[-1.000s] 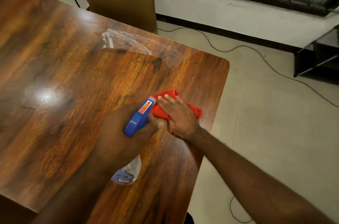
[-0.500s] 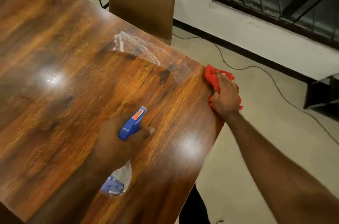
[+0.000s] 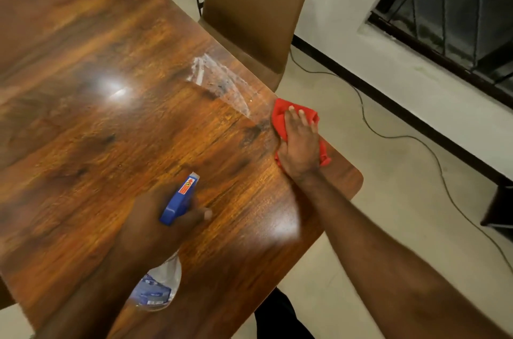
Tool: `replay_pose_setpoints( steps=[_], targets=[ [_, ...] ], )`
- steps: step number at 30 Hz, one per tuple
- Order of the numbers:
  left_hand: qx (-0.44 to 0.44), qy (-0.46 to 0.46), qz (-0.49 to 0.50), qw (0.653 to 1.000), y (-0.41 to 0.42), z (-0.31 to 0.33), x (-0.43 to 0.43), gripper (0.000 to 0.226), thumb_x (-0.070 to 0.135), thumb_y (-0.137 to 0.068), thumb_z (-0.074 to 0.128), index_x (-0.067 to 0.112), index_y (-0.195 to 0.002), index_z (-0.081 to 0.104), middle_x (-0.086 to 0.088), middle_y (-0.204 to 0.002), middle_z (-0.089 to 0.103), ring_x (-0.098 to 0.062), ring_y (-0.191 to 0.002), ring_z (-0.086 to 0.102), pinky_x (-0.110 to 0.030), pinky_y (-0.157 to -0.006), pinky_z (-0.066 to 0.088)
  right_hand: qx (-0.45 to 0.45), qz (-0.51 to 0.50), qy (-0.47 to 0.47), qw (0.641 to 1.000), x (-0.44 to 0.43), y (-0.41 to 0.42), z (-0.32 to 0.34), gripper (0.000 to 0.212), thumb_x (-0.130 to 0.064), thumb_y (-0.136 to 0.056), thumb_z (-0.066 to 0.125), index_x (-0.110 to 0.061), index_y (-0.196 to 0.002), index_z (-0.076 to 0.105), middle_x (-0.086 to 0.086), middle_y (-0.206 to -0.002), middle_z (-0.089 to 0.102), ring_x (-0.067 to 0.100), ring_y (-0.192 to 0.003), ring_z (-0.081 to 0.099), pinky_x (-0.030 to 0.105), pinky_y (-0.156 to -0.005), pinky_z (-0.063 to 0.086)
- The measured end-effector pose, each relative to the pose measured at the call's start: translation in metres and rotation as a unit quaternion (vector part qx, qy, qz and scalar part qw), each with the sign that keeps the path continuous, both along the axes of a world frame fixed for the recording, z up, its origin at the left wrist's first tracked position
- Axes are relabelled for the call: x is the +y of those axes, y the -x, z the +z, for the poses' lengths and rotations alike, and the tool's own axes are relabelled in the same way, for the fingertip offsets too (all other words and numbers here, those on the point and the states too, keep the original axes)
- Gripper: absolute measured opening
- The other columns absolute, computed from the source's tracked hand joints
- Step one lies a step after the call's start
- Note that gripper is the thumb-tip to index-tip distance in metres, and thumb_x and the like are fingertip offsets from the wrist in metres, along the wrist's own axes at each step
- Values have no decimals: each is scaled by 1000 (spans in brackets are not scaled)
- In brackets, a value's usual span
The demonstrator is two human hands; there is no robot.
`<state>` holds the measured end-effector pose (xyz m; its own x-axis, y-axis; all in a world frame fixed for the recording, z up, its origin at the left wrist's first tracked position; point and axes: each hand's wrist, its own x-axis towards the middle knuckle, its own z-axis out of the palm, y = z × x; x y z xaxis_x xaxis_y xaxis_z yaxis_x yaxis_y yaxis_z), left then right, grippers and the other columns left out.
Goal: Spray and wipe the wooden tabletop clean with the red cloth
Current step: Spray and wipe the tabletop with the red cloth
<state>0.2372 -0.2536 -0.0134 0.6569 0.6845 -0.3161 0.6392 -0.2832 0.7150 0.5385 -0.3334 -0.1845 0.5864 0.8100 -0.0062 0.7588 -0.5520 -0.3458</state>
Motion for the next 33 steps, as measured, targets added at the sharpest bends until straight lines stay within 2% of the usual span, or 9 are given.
replay_pose_setpoints(
  steps=[6, 11, 13, 15, 17, 20, 25, 28, 33],
  targets=[
    [8, -20, 32, 999, 4, 2, -5, 29, 35, -74, 84, 17, -70, 62, -3, -61, 61, -16, -54, 56, -16, -47, 40, 4, 129, -5, 992, 19, 66, -1, 77, -22, -98, 59, -14, -166, 23, 4, -173, 24, 26, -161, 17, 52, -131, 6],
    [-24, 11, 46, 999, 1, 9, -9, 31, 36, -75, 84, 14, -71, 63, -8, -60, 60, -20, -49, 54, -34, -49, 44, 26, 351, -4, 936, -1, 73, -9, 88, -15, -87, 67, -15, -165, 26, 2, -172, 25, 22, -160, 18, 45, -131, 2],
    [-36, 24, 40, 998, 2, 9, -8, 31, 37, -75, 83, 14, -70, 62, -8, -58, 59, -16, -46, 52, -29, -46, 42, 66, 312, -12, 948, 2, 36, -3, 86, -10, -85, 64, -15, -164, 31, 3, -169, 32, 21, -159, 23, 50, -132, 8],
    [-44, 31, 37, 998, 6, 8, -8, 33, 40, -76, 82, 16, -69, 60, -7, -57, 58, -15, -45, 50, -24, -45, 40, 92, 181, -15, 979, 11, -4, 3, 81, -15, -89, 61, -17, -164, 31, 5, -168, 36, 24, -158, 25, 55, -131, 13],
    [-38, 26, 43, 998, 7, 6, -6, 37, 45, -76, 80, 16, -67, 59, -5, -55, 57, -14, -45, 49, -25, -46, 40, 97, 48, -18, 994, 19, -32, 8, 72, -19, -98, 59, -19, -164, 31, 5, -167, 38, 29, -157, 29, 55, -129, 19],
    [-24, 6, 70, 997, 6, 4, -3, 46, 55, -74, 78, 16, -65, 56, -2, -56, 56, -18, -49, 49, -31, -49, 40, 81, -39, -38, 995, 11, -19, 6, 67, -19, -102, 55, -16, -164, 30, 8, -166, 39, 30, -155, 31, 53, -129, 21],
    [22, -39, 101, 994, -1, 3, 5, 56, 56, -76, 76, 21, -53, 38, 5, -48, 41, -16, -45, 40, -29, -50, 34, 65, 48, -29, 996, -64, 57, -1, 74, -12, -94, 47, -12, -165, 26, 5, -170, 31, 23, -160, 21, 53, -131, 14],
    [-3, -29, 85, 996, 2, 1, 9, 49, 54, -77, 76, 20, -58, 46, 4, -50, 47, -18, -47, 46, -35, -51, 41, 57, 117, -12, 991, -89, 62, 1, 80, -12, -88, 50, -12, -165, 27, 0, -169, 27, 22, -159, 22, 50, -130, 14],
    [-22, -6, 97, 995, 7, 2, 18, 42, 52, -77, 78, 19, -65, 56, 2, -56, 55, -20, -51, 53, -39, -54, 48, 48, 72, -3, 996, -40, 30, 2, 81, -13, -85, 48, -9, -164, 30, 8, -169, 33, 26, -158, 26, 49, -131, 12]
  ],
)
